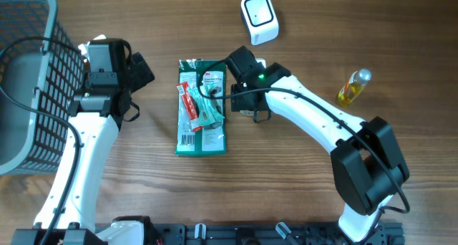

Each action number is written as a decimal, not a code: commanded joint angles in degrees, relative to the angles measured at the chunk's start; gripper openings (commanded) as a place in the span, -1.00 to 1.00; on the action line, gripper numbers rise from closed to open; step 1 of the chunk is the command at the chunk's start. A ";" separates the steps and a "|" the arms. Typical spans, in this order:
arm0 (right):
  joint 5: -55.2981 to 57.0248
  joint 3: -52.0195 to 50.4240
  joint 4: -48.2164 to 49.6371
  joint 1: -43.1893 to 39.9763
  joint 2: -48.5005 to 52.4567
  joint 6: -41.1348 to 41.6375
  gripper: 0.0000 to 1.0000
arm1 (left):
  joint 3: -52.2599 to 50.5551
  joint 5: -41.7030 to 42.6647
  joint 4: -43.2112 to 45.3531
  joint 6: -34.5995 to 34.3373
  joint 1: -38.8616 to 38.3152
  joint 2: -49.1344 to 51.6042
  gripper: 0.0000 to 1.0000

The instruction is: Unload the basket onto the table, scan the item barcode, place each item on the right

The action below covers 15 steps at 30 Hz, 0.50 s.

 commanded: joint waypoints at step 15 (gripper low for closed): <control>-1.22 0.07 1.55 0.13 0.85 5.16 1.00 | 0.24 -0.74 0.20 0.04 0.22 0.07 1.00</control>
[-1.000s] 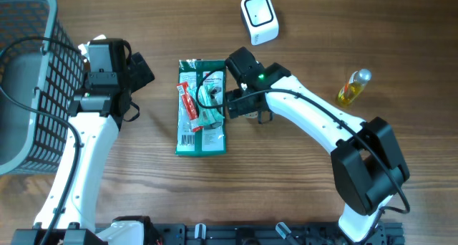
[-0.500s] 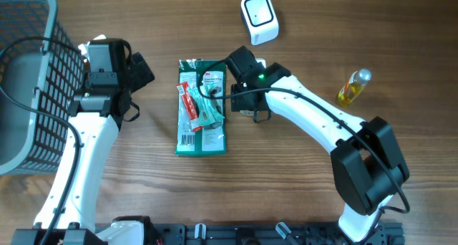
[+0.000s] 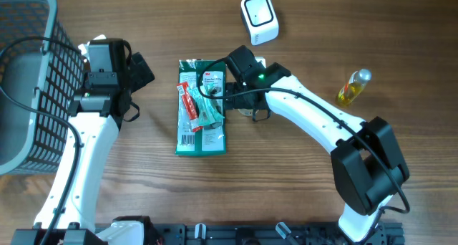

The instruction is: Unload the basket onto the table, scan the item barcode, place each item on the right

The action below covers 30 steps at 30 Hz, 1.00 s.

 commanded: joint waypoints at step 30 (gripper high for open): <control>-5.46 6.36 -4.42 -4.02 0.83 3.43 1.00 | 0.24 -0.74 0.20 0.07 0.22 0.07 1.00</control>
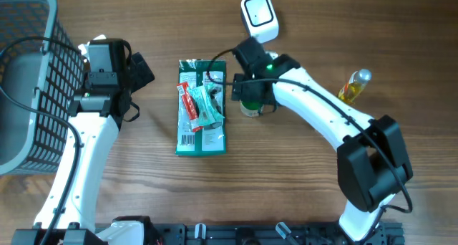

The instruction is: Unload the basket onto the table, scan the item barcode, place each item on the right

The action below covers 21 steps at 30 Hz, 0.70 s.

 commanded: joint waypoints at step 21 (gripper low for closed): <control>-6.27 2.16 -1.42 -0.52 0.74 -0.63 0.99 | 0.24 -0.74 0.20 0.07 0.22 0.07 1.00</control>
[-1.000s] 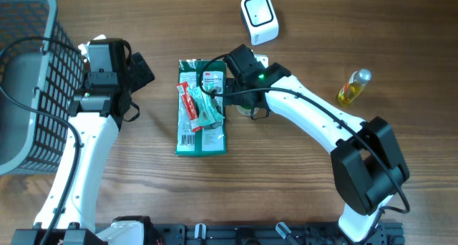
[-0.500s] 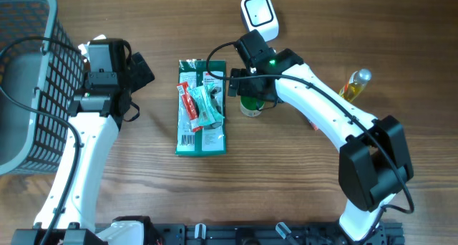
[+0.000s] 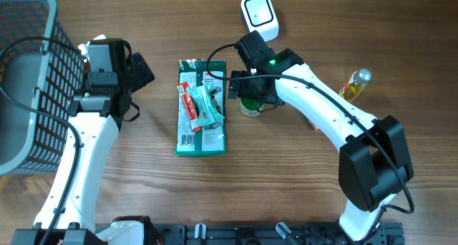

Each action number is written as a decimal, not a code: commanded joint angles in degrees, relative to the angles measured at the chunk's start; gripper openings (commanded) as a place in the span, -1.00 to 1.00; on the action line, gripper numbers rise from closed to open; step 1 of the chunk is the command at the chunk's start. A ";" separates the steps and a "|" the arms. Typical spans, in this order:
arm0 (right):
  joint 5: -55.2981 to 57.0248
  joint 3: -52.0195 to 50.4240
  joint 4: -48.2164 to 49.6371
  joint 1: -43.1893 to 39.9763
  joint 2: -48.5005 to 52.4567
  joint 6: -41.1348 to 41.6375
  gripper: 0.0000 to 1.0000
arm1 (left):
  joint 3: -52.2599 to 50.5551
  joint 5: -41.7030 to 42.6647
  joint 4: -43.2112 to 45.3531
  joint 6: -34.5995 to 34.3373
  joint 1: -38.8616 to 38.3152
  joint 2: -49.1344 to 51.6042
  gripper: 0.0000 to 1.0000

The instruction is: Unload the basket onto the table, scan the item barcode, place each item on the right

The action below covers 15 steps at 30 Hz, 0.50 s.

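Note:
A long green packet (image 3: pixel 201 141) lies flat mid-table with red and white sachets on top and a barcode label (image 3: pixel 187 139) near its front end. The white scanner (image 3: pixel 259 17) stands at the back. My right gripper (image 3: pixel 250 102) points down just right of the packet. It appears shut on a small green-and-white round tub (image 3: pixel 250 109), which it partly hides. My left gripper (image 3: pixel 141 69) rests left of the packet, apart from it; its jaws are not clear from above.
A grey wire basket (image 3: pixel 28 73) fills the far left. A small yellow bottle (image 3: pixel 354 87) lies at the right. A black cable (image 3: pixel 215 62) loops from the right wrist over the packet's far end. A small red thing (image 3: pixel 313 124) shows under the right forearm.
The right wrist has shifted slightly right and towards the scanner. The round tub under its fingers shows a little more. The packet and the left arm have not moved.
At first my right gripper was low at the packet's right edge, covering most of the round tub. Then its wrist stood further back, nearer the scanner, with the tub showing at its fingertips. It now stands slightly further that way. The left arm has stayed still throughout.

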 commanded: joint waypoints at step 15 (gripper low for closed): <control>-0.50 1.46 -0.17 -0.90 -0.76 -0.20 0.99 | 0.24 -0.72 0.20 0.09 0.22 0.07 1.00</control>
